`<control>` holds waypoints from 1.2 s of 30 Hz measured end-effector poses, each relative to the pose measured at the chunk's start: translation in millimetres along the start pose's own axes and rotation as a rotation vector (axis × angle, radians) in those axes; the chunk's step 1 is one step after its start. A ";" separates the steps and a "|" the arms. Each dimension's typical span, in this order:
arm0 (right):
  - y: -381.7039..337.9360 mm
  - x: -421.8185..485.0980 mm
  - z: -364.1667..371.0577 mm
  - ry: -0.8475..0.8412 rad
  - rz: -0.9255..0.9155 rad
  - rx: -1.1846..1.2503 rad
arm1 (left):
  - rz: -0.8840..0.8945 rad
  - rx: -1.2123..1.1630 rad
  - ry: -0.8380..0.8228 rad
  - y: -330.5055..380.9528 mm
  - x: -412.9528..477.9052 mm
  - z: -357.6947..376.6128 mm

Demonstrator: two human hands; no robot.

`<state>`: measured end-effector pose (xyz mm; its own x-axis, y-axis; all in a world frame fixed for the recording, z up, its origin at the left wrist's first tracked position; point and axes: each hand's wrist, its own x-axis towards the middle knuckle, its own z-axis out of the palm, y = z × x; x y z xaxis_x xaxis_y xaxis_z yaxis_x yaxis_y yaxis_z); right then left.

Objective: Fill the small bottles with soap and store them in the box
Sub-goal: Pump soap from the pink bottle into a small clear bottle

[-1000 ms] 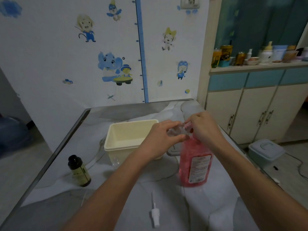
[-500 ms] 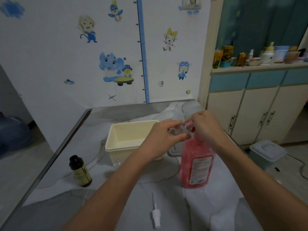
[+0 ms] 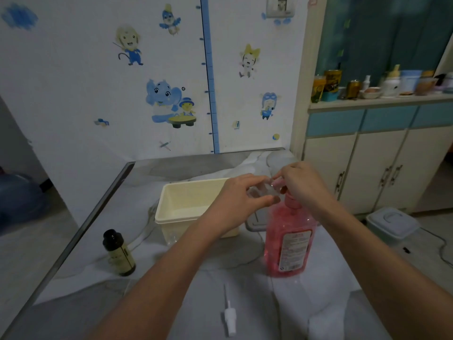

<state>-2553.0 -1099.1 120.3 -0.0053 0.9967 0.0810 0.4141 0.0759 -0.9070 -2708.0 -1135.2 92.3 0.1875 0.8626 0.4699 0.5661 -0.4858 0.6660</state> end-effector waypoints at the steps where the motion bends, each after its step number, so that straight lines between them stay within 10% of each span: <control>1: -0.6 0.6 0.5 0.011 -0.016 -0.026 | 0.000 -0.003 0.001 -0.3 -0.4 0.3; 36: 5.4 7.8 -0.4 -0.039 -0.001 0.030 | 0.001 -0.005 -0.012 0.4 2.4 -1.4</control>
<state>-2550.5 -1090.9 116.3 -0.0416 0.9969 0.0667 0.3867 0.0777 -0.9189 -2708.4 -1133.6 94.5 0.1977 0.8637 0.4636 0.5617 -0.4874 0.6685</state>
